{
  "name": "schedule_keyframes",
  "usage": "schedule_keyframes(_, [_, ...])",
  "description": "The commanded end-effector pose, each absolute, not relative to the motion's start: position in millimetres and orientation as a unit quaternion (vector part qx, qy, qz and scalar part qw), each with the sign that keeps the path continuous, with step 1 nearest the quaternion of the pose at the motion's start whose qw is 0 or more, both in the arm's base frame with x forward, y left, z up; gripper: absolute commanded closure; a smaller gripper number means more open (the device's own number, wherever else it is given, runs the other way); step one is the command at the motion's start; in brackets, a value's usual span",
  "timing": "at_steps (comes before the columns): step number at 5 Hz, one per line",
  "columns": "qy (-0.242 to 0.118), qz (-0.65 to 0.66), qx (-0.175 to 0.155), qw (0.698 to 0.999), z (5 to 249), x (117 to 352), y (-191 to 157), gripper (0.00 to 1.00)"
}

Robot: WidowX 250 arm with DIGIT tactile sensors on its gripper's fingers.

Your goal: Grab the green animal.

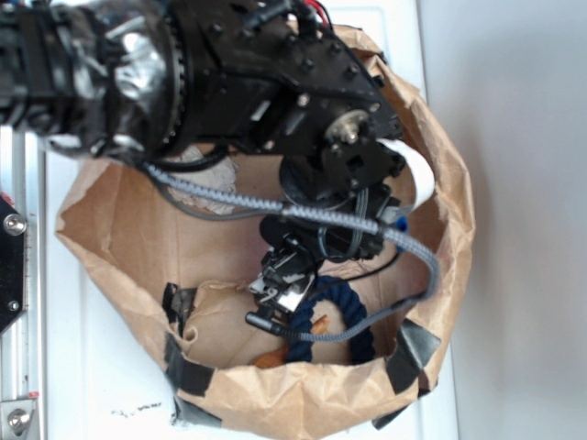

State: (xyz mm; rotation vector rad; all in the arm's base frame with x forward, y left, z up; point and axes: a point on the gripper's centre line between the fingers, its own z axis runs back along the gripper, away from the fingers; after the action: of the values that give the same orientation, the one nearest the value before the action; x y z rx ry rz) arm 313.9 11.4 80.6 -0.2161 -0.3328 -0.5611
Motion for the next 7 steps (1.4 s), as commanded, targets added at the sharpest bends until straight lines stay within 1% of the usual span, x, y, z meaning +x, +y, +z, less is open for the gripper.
schedule_keyframes(1, [-0.191,-0.300,-0.065,0.932,100,324,41,0.00])
schedule_keyframes(2, [-0.169,-0.300,-0.038,0.938,95,319,47,0.00])
schedule_keyframes(3, [-0.156,-0.309,-0.025,0.938,83,315,50,0.00])
schedule_keyframes(4, [-0.155,-0.310,-0.029,0.938,77,316,50,0.00])
schedule_keyframes(5, [-0.154,-0.306,-0.024,0.939,68,321,49,0.00])
schedule_keyframes(6, [-0.157,-0.310,-0.033,0.937,58,337,42,0.00])
schedule_keyframes(7, [-0.188,-0.292,-0.025,0.937,55,359,44,0.00])
